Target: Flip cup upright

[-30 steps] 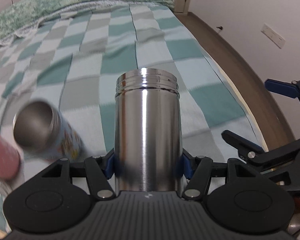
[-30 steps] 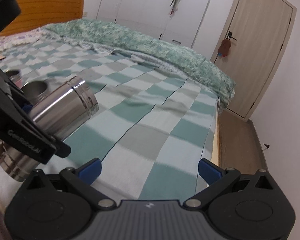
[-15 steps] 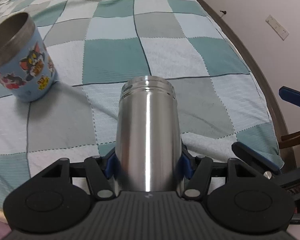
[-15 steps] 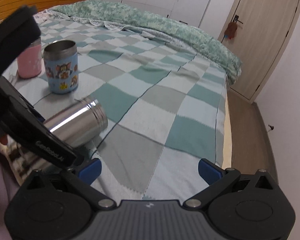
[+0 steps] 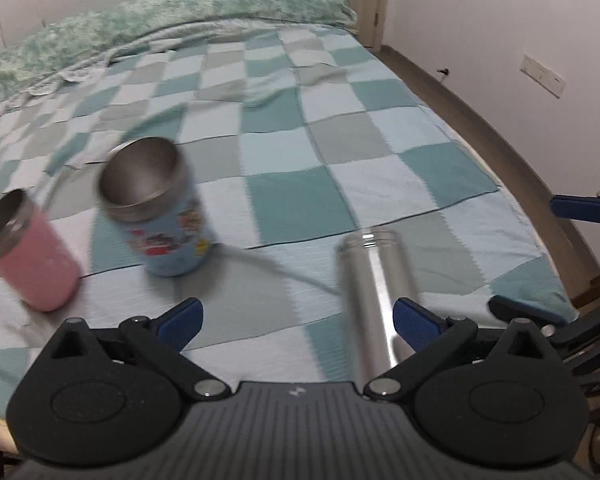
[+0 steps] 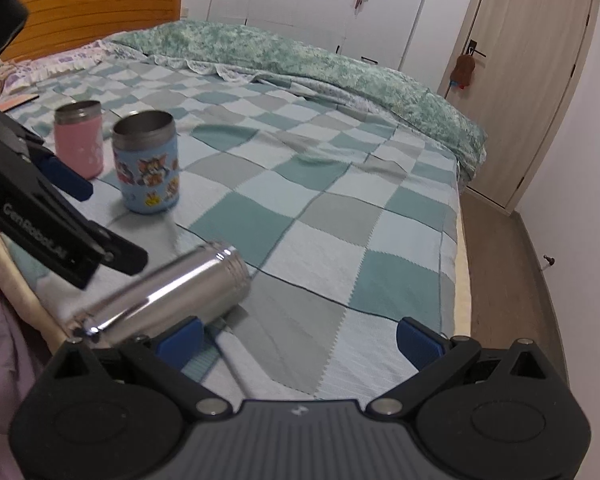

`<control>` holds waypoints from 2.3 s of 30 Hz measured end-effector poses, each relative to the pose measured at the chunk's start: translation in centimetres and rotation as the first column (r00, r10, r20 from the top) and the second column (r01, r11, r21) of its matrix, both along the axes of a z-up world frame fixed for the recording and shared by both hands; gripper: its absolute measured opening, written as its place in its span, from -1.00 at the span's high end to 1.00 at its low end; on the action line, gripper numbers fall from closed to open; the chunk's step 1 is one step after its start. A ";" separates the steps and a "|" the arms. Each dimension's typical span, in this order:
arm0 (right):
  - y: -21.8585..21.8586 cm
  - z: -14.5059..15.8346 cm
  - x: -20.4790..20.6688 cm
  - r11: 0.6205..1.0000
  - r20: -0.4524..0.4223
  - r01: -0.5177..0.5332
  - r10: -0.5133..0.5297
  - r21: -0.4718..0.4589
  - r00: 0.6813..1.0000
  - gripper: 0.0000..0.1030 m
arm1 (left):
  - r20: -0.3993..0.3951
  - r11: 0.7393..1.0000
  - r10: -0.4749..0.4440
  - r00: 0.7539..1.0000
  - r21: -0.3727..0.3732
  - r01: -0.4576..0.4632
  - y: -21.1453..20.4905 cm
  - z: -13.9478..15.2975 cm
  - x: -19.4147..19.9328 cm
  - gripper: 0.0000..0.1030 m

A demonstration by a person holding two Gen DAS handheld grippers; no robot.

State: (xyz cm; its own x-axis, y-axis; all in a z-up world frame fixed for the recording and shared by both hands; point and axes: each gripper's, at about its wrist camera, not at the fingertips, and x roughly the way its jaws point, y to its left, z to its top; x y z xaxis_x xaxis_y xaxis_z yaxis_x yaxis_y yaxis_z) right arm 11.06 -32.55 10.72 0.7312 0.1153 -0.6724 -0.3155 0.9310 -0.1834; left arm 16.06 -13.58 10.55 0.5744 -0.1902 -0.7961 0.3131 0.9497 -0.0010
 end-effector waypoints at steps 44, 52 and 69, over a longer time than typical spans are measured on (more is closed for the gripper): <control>9.4 -7.4 14.6 0.894 -0.423 0.448 -0.411 -0.013 0.808 -0.43 | 0.130 0.999 -0.008 0.991 -0.038 0.013 14.8 -6.0 4.4 -1.00; 9.5 -5.1 12.5 0.915 -0.323 0.398 -0.356 0.073 0.877 -0.22 | 0.135 0.999 0.004 0.991 -0.038 0.001 15.0 -5.8 4.5 -1.00; 8.9 2.5 7.8 0.942 0.148 0.258 -0.292 0.214 0.945 -0.21 | 0.188 0.996 -0.018 0.982 -0.082 0.034 13.5 -4.3 4.1 -1.00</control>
State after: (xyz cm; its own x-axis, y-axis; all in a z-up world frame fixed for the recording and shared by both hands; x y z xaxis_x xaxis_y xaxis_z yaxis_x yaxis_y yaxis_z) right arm 18.87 -23.64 13.25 0.8562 0.0056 -0.5166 -0.0211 0.9995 -0.0242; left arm 20.18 -0.12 6.25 0.7056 -0.2691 -0.6555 0.3401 0.9402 -0.0200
